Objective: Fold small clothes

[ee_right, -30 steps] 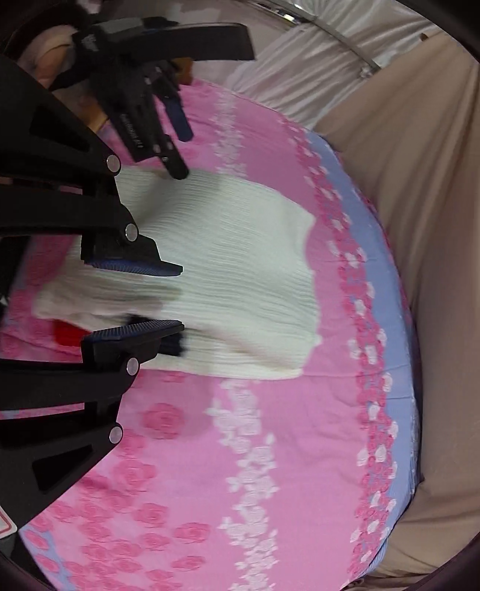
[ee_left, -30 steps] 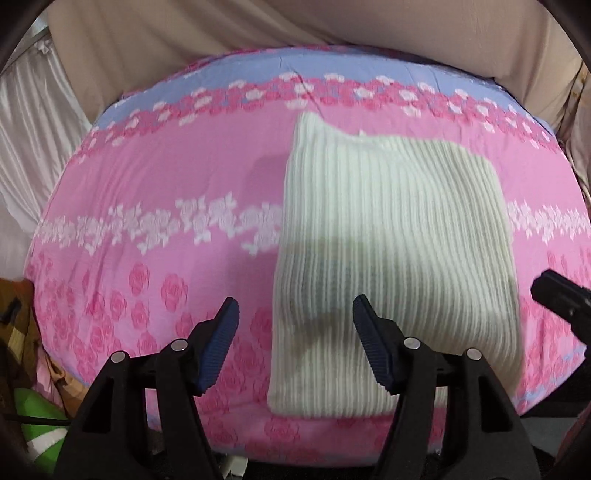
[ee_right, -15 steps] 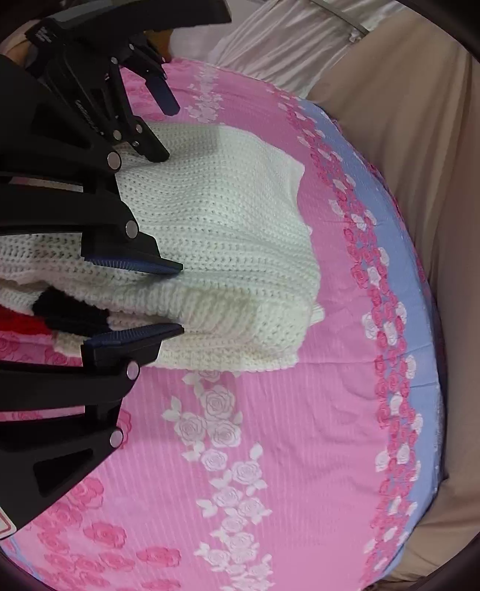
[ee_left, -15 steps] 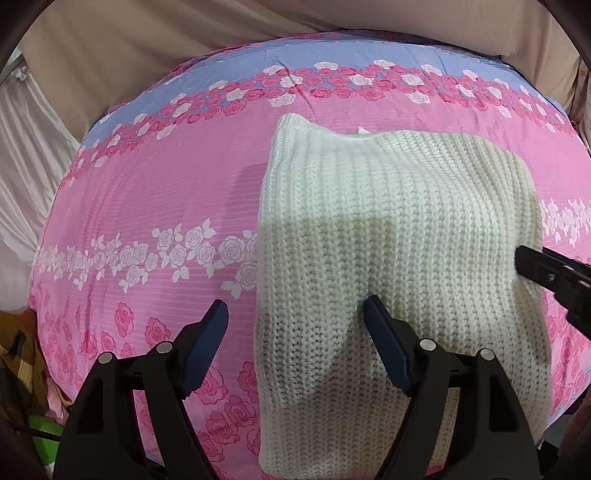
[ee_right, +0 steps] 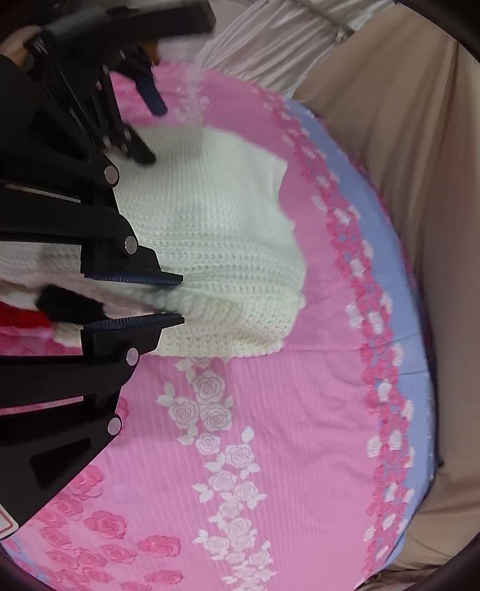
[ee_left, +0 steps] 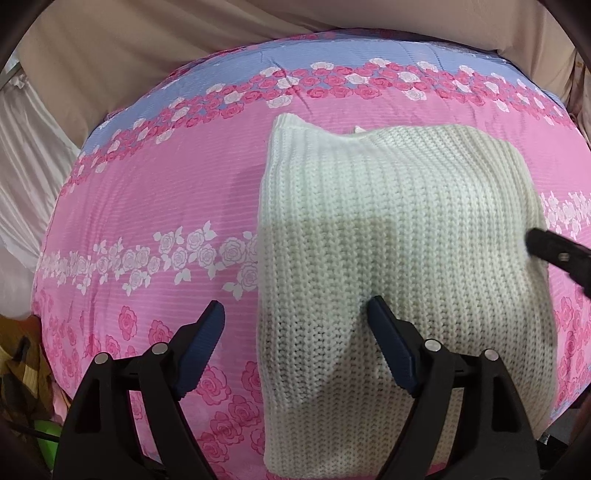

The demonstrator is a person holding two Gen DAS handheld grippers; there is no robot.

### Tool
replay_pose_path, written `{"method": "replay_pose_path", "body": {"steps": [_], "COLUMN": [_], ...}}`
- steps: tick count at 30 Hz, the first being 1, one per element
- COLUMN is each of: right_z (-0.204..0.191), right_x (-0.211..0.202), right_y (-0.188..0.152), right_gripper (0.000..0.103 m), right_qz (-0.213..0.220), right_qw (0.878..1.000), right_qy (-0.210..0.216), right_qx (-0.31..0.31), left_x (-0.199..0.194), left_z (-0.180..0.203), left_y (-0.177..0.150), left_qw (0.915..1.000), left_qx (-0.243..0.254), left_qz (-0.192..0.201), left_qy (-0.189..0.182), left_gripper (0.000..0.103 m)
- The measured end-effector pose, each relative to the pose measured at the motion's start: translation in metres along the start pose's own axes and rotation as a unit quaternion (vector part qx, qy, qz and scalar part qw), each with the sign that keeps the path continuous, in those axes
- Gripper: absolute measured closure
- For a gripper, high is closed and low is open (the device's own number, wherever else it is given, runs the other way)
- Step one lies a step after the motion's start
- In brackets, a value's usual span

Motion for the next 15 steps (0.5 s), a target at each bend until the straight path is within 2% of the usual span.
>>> {"method": "replay_pose_path", "body": {"steps": [5,8,9,11,15], "right_z": [-0.010,-0.008,-0.002,0.007,-0.003], "right_x": [-0.020,0.008,0.018,0.023,-0.014], "right_y": [-0.045,-0.076,-0.080,-0.082,-0.078], "right_gripper": [0.084,0.085,0.085,0.086,0.086], "right_qz": [-0.015,-0.050,-0.057,-0.057,-0.029], "right_qw": [1.000,0.998,0.998,0.998,0.999], "right_qy": [0.018,-0.018,-0.021,0.002,0.007], "right_qx": [-0.008,-0.028,-0.026,-0.001,-0.011], "left_x": [-0.003,-0.004,-0.003,-0.002,-0.012], "left_z": [-0.001,0.001,0.001,0.003,-0.005], "left_y": [-0.002,-0.005,-0.006,-0.009,-0.021], "left_qw": [1.0000,1.0000,1.0000,1.0000,0.9999], "left_qx": [-0.006,-0.005,-0.005,-0.004,-0.010], "left_qz": [-0.001,0.000,0.000,-0.005,-0.003], "left_qy": [-0.004,-0.004,-0.004,-0.004,-0.013], "left_gripper": [0.026,0.026,0.026,0.026,0.026]}}
Point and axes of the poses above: each gripper's, at about its wrist camera, not at the fingertips, and x roughly the way its jaws point, z to its right, y to its top, the point moved 3 cm from there along x, roughly the way its jaws point, and after that the axes turned 10 degrees about -z, right-handed, at the moved point
